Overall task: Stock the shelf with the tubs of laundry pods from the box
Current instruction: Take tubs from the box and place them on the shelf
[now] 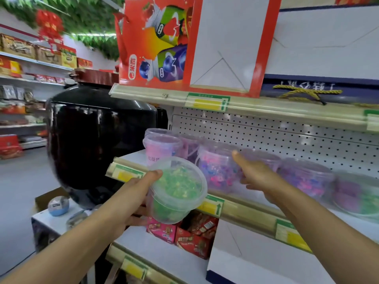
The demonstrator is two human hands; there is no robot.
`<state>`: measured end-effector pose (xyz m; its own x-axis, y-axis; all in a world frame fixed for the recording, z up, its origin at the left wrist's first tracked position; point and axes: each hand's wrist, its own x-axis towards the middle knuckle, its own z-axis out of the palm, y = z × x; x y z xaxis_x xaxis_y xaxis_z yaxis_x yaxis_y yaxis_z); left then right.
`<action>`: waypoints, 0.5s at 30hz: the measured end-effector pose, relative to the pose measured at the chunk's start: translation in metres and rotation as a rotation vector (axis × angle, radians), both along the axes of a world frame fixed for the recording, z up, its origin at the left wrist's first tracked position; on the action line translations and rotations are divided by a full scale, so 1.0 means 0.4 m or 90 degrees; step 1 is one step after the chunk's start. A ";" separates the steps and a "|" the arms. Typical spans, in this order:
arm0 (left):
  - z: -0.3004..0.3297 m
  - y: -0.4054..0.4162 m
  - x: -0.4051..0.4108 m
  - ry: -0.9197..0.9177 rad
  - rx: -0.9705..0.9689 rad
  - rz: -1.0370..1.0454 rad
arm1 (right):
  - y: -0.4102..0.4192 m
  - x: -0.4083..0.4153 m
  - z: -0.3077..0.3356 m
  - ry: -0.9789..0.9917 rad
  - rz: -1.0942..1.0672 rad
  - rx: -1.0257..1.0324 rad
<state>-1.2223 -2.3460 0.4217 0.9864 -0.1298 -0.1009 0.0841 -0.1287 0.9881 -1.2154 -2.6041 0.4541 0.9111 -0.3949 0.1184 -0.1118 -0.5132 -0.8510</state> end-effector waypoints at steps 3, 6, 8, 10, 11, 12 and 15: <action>-0.010 0.018 0.016 0.012 0.004 0.003 | 0.019 -0.010 -0.012 -0.091 -0.005 -0.205; -0.014 0.030 0.028 0.009 0.001 0.011 | 0.048 0.005 -0.017 -0.103 -0.030 -0.346; -0.013 0.037 0.036 0.003 -0.003 0.012 | 0.069 0.025 -0.014 -0.130 -0.032 -0.331; -0.014 0.046 0.043 -0.001 -0.005 0.010 | 0.087 0.054 -0.013 -0.138 -0.023 -0.309; -0.015 0.051 0.046 -0.002 -0.003 0.009 | 0.097 0.071 -0.014 -0.136 -0.022 -0.302; -0.017 0.055 0.049 -0.003 0.000 0.009 | 0.104 0.087 -0.014 -0.133 -0.029 -0.304; -0.022 0.065 0.056 -0.003 0.002 0.009 | 0.130 0.119 -0.011 -0.116 -0.052 -0.321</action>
